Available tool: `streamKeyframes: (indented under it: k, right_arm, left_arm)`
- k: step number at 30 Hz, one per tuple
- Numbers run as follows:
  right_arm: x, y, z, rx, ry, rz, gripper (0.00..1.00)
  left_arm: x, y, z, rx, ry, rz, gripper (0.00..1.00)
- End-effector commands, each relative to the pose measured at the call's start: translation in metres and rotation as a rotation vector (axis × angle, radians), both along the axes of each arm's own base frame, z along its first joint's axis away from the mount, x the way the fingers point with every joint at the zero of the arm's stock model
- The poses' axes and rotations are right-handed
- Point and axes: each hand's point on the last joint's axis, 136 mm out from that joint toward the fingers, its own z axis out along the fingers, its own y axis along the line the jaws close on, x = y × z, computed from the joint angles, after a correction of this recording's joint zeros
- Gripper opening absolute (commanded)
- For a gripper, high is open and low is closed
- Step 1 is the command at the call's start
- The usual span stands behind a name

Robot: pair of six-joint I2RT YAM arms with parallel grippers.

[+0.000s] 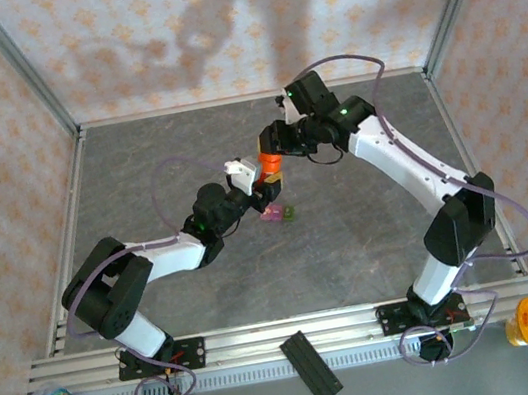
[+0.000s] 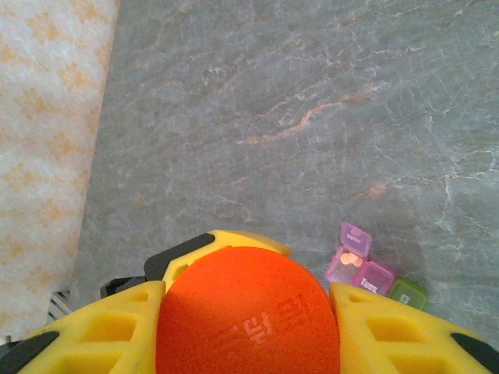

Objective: Sort the pills into containers

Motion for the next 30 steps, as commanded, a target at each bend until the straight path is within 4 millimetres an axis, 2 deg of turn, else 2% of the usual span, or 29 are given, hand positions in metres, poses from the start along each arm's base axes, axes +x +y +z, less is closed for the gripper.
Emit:
streamKeyframes:
  k: [1,7,11,18,30]
  right_arm:
    - [-0.038,0.017,-0.031,-0.064,0.143,0.137,0.41]
    - [-0.036,0.016,-0.025,-0.069,0.13,0.131,0.5]
    - [-0.032,0.013,-0.015,-0.078,0.101,0.121,0.61]
    - [-0.018,-0.005,0.035,-0.008,-0.012,0.074,0.79]
    - [-0.025,-0.039,0.105,0.128,-0.223,0.043,0.84]
  left_arm:
    - [-0.022,-0.012,0.095,-0.166,-0.274,-0.077,0.0]
    - [-0.021,-0.012,0.091,-0.167,-0.263,-0.073,0.0]
    - [-0.02,-0.012,0.088,-0.172,-0.252,-0.07,0.0]
    - [-0.019,-0.011,0.083,-0.18,-0.233,-0.067,0.0]
    - [-0.027,-0.018,0.08,-0.209,-0.194,-0.138,0.0]
